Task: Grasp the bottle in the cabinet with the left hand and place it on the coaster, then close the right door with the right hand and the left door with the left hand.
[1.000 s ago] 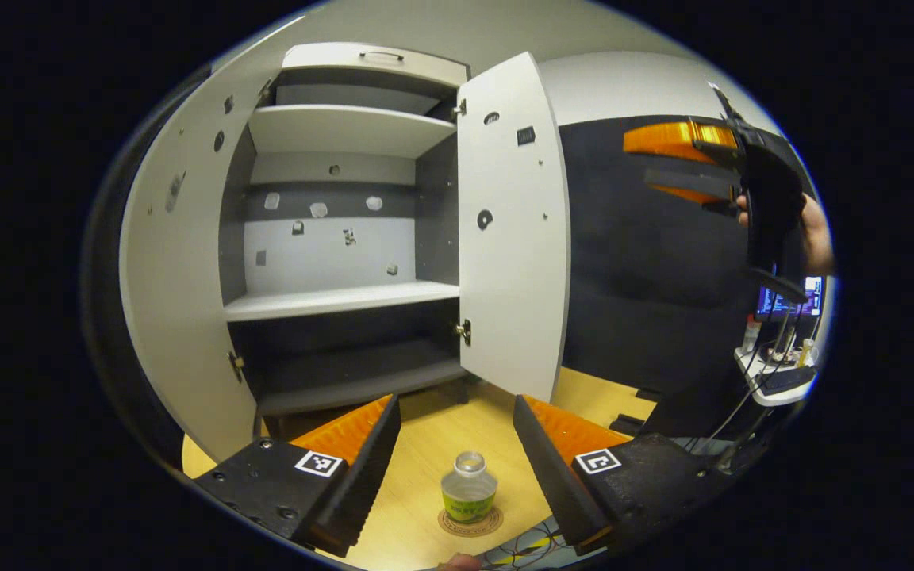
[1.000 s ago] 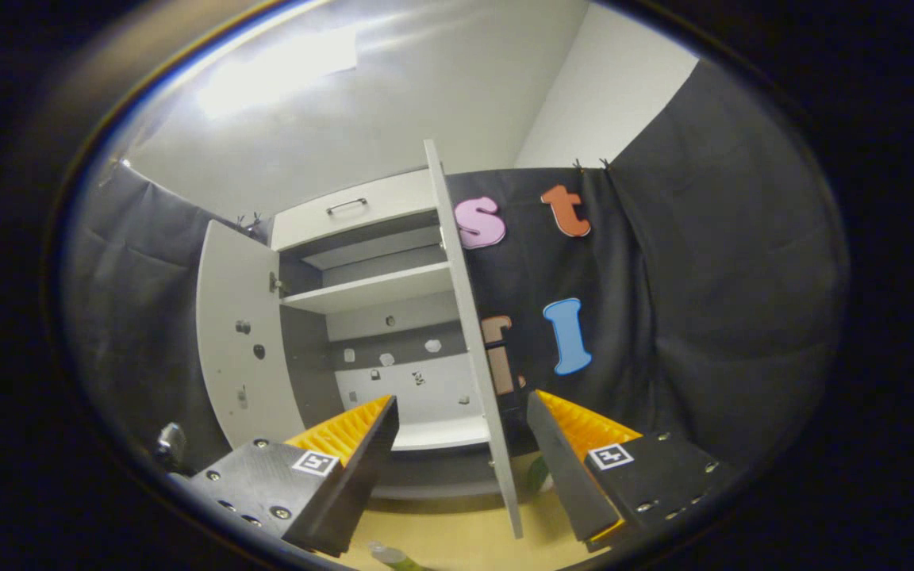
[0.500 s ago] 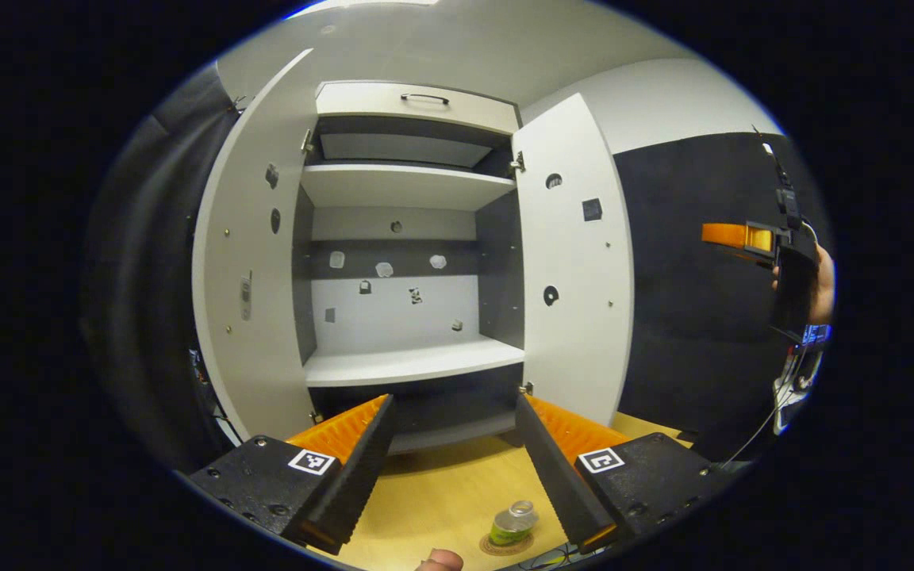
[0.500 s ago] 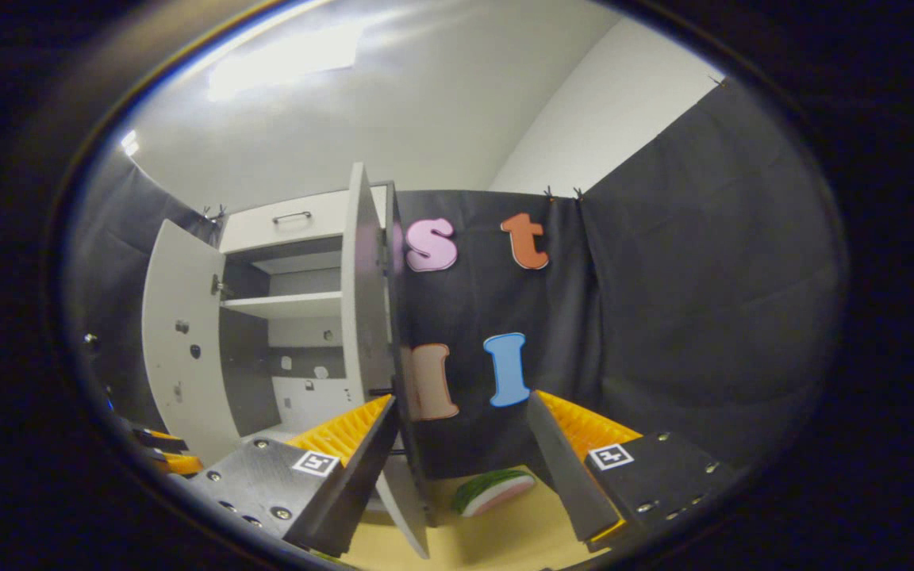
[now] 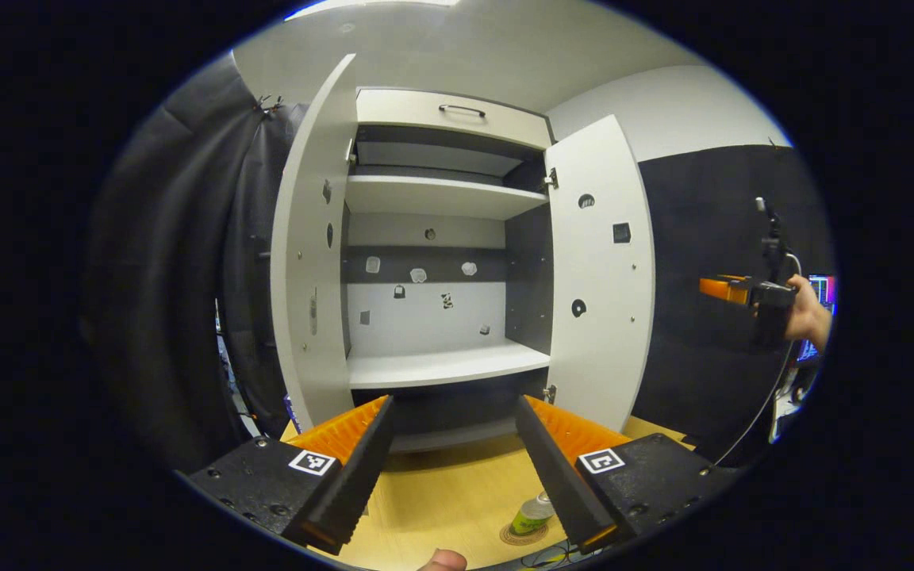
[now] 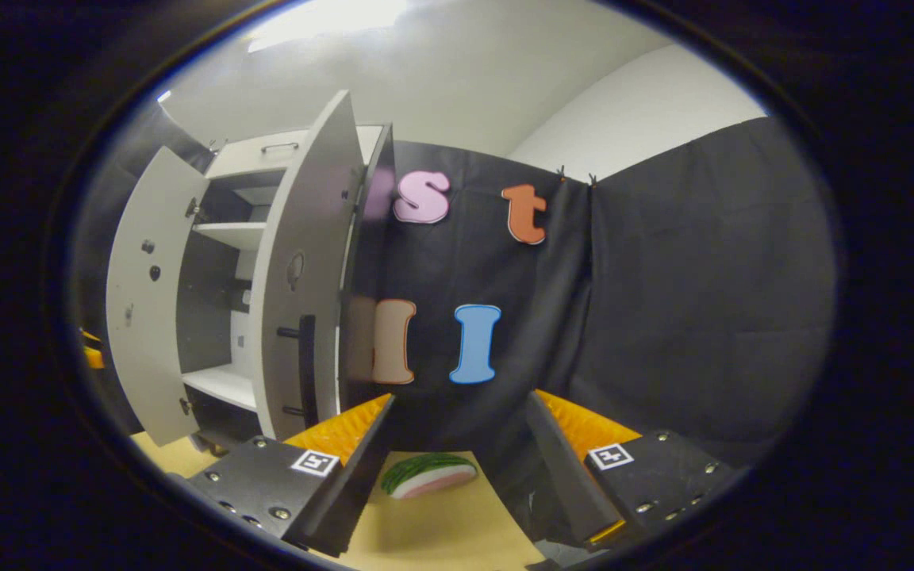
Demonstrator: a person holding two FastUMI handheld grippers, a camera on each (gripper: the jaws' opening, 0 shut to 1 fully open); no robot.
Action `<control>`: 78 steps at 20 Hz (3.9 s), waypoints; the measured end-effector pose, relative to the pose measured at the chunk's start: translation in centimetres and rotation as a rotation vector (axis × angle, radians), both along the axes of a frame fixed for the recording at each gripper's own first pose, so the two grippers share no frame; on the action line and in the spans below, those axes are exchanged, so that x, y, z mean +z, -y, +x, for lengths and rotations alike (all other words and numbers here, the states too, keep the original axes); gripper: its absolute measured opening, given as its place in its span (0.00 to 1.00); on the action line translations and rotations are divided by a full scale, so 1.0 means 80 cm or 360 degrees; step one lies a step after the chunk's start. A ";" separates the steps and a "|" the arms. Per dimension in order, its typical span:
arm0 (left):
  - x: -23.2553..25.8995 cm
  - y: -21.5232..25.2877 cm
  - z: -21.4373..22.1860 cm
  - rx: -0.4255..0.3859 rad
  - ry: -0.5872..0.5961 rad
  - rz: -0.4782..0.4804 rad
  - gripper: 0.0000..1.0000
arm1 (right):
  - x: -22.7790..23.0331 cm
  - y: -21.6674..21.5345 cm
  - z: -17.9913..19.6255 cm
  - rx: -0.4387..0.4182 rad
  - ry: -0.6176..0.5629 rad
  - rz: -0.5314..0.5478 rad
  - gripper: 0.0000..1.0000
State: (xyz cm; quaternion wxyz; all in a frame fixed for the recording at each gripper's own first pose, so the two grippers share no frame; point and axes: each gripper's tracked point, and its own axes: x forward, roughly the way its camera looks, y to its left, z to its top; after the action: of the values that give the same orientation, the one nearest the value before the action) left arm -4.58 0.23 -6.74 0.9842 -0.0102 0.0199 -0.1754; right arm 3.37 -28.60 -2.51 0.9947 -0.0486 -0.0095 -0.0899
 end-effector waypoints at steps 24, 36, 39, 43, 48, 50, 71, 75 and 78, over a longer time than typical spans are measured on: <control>0.057 -0.063 -0.011 0.0084 0.0040 -0.0137 0.94 | -0.028 -0.148 0.123 0.0161 -0.0187 0.0224 0.88; 0.040 -0.093 -0.011 0.0199 0.0023 -0.0037 0.96 | -0.054 -0.251 0.144 0.0249 -0.0160 0.0149 0.85; 0.040 -0.100 -0.012 0.0249 0.0029 -0.0024 0.96 | -0.062 -0.283 0.151 0.0350 -0.0166 0.0173 0.86; 0.042 -0.118 -0.014 0.0296 0.0039 0.0017 0.96 | -0.074 -0.331 0.158 0.0495 -0.0183 0.0208 0.93; 0.040 -0.145 -0.011 0.0343 0.0028 0.0001 0.96 | -0.089 -0.354 0.152 0.0552 -0.0201 0.0220 0.89; 0.034 -0.160 -0.005 0.0363 0.0005 -0.0006 0.96 | -0.091 -0.363 0.137 0.0609 -0.0187 0.0280 0.94; 0.041 -0.337 0.144 0.0570 -0.0006 0.0112 0.97 | -0.085 -0.336 0.009 0.0536 -0.0173 0.0255 0.94; 0.043 -0.336 0.163 0.0537 -0.0018 0.0076 0.93 | -0.079 -0.311 -0.017 0.0469 -0.0152 0.0265 0.89; 0.044 -0.288 0.175 0.0395 -0.0016 0.0047 0.96 | -0.072 -0.305 -0.035 0.0451 -0.0145 0.0288 0.94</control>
State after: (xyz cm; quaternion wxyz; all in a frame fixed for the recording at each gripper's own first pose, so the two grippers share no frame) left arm 9.43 23.28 -3.20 0.9983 0.0012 0.0260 -0.0517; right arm 0.55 -4.23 -8.23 0.9971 0.0390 0.0369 0.0531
